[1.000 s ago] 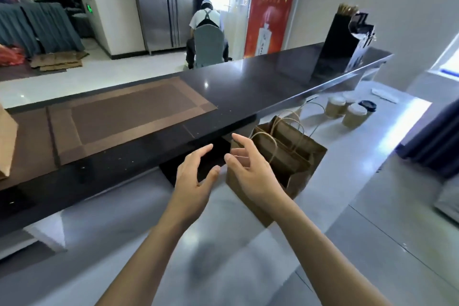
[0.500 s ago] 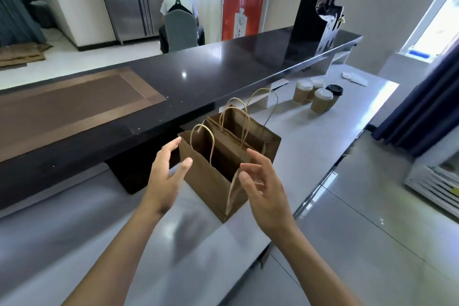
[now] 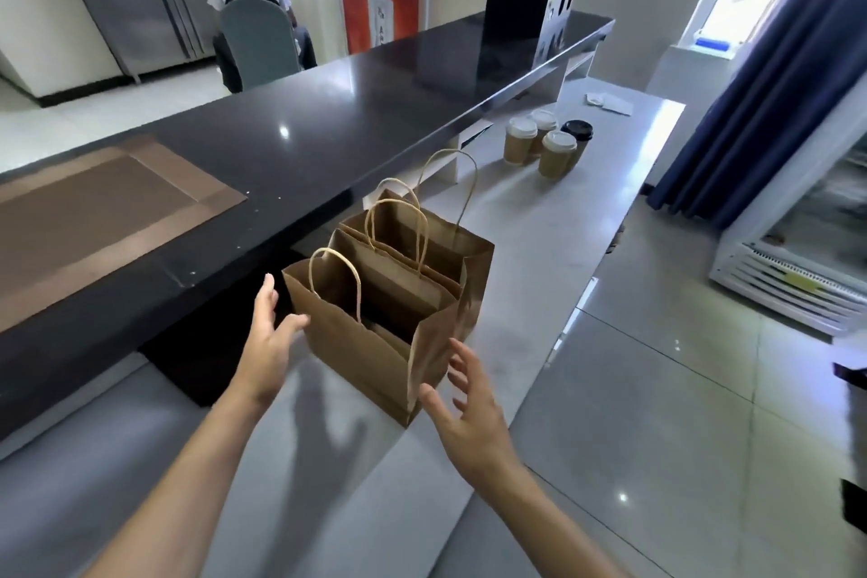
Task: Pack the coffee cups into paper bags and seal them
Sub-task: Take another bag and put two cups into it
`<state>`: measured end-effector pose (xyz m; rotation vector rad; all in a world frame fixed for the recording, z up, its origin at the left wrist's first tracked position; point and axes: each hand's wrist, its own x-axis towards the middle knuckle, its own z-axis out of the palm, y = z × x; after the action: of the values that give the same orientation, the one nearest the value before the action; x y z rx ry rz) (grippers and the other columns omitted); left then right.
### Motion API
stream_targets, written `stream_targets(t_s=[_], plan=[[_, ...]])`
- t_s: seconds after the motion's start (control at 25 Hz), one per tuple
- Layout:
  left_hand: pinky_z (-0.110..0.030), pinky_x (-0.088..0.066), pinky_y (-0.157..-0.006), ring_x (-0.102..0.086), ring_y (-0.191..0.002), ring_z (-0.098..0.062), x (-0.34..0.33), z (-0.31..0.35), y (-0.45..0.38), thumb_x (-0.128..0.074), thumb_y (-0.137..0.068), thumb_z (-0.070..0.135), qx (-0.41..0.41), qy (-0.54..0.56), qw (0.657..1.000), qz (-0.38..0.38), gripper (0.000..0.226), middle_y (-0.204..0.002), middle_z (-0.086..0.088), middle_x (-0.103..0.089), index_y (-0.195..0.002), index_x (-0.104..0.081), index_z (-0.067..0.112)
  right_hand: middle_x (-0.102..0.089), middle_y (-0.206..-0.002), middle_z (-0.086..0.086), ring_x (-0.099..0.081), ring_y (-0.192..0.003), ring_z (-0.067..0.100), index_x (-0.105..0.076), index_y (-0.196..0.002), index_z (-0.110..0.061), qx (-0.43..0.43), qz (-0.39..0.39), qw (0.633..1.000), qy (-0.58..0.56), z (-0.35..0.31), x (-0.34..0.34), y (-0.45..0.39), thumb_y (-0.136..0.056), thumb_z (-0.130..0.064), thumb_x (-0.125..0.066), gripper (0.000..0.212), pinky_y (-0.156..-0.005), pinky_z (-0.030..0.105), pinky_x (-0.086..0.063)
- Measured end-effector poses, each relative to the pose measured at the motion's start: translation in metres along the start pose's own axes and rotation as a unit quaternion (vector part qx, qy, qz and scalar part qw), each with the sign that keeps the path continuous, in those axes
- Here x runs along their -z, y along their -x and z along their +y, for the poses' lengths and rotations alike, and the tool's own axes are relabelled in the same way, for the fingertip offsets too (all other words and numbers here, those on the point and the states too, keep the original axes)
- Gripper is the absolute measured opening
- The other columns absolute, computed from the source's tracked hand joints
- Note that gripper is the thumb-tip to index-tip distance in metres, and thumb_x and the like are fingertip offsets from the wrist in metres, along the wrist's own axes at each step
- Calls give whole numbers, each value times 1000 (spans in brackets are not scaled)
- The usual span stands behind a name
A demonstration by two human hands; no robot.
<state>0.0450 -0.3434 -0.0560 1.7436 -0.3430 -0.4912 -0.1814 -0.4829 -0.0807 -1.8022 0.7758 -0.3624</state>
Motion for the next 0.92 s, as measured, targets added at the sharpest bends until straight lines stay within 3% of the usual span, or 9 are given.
stream_targets(t_s=[0.16, 0.28, 0.48, 0.64, 0.8, 0.92], plan=[[-51, -39, -117, -46, -141, -27, 7, -19, -15, -54, -100, 20, -30, -8, 999, -24, 64, -158, -4, -41, -158, -29, 29, -29, -156, -25, -36, -142, 3, -15, -149, -61, -38, -36, 999, 2, 4, -20, 6, -90, -54, -69, 81, -119, 41, -39], [-50, -44, -113, -53, -134, -26, 6, -29, -14, -54, -102, 12, -43, -28, 999, -16, 50, -142, -4, -55, -149, -43, 23, -28, -161, -21, -36, -146, 7, -10, -151, -63, -43, -34, 999, 4, 10, -30, 8, -91, -52, -69, 85, -119, 40, -38], [-53, -44, -111, -57, -125, -23, 9, -42, 0, -62, -96, 5, -63, -30, 997, -14, 38, -127, -7, -63, -132, -58, 17, -32, -136, -50, -40, -140, 0, -10, -151, -64, -59, -19, 998, -4, 16, -35, 16, -92, -44, -71, 88, -117, 37, -41], [-49, -43, -113, -52, -132, -21, 16, -56, 13, -64, -89, 21, -66, -25, 997, -40, 53, -137, -3, -57, -141, -52, 21, -31, -144, -40, -35, -144, 1, -1, -154, -59, -70, -33, 997, 0, 19, -40, 22, -97, -37, -68, 91, -120, 37, -35], [-47, -47, -110, -56, -129, -14, 18, -60, 24, -62, -90, 16, -75, -3, 995, -70, 58, -136, 3, -61, -146, -48, 24, -30, -158, -24, -34, -147, 6, -1, -154, -58, -69, -22, 997, 2, 20, -45, 25, -97, -35, -67, 90, -118, 34, -34], [-40, -49, -107, -56, -128, -13, 17, -59, 31, -58, -85, 20, -77, -4, 995, -63, 65, -137, 3, -60, -149, -46, 25, -38, -149, -29, -39, -141, 4, -7, -153, -58, -67, -6, 998, 5, 21, -45, 26, -97, -37, -68, 86, -116, 34, -38]])
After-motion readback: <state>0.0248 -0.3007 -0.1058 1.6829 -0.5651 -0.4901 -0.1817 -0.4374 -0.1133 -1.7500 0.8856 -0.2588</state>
